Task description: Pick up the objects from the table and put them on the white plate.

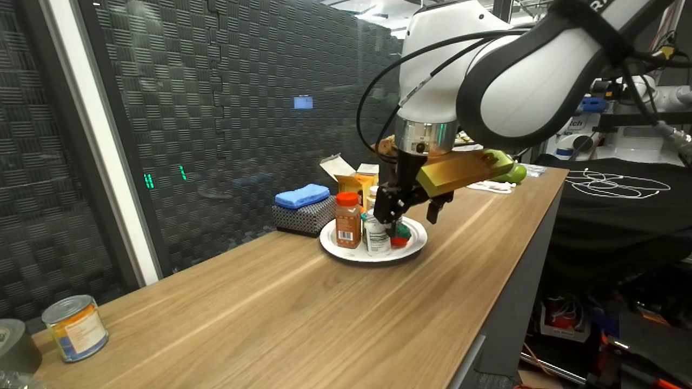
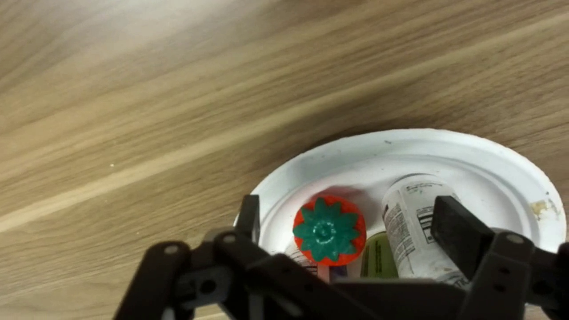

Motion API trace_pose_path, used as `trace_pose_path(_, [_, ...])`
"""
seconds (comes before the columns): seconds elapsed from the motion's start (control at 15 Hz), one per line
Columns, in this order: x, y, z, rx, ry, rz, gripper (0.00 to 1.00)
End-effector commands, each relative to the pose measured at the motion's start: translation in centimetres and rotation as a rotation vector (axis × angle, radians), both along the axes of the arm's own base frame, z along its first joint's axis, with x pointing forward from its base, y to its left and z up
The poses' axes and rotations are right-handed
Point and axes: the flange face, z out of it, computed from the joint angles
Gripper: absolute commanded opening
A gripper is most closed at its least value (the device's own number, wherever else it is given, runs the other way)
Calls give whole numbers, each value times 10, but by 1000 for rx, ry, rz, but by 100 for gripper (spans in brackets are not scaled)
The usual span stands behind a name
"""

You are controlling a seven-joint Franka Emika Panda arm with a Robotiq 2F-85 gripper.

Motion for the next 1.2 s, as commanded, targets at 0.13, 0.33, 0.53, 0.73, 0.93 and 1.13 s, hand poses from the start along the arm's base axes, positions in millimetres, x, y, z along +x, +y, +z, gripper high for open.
trace_pose_path(0.13, [-5, 17, 32, -23, -7, 168, 100])
trace_pose_path(0.33, [-12, 28, 56, -35, 16, 302, 100])
trace_pose_path(0.53, [-16, 40, 85, 4, 56, 375, 100])
trace_pose_path(0.73, [-15, 57, 114, 89, 116, 430, 100])
trace_pose_path(0.93, [-15, 58, 110, 105, 112, 436, 100])
trace_pose_path(1.13, [-13, 65, 122, 133, 103, 476, 100])
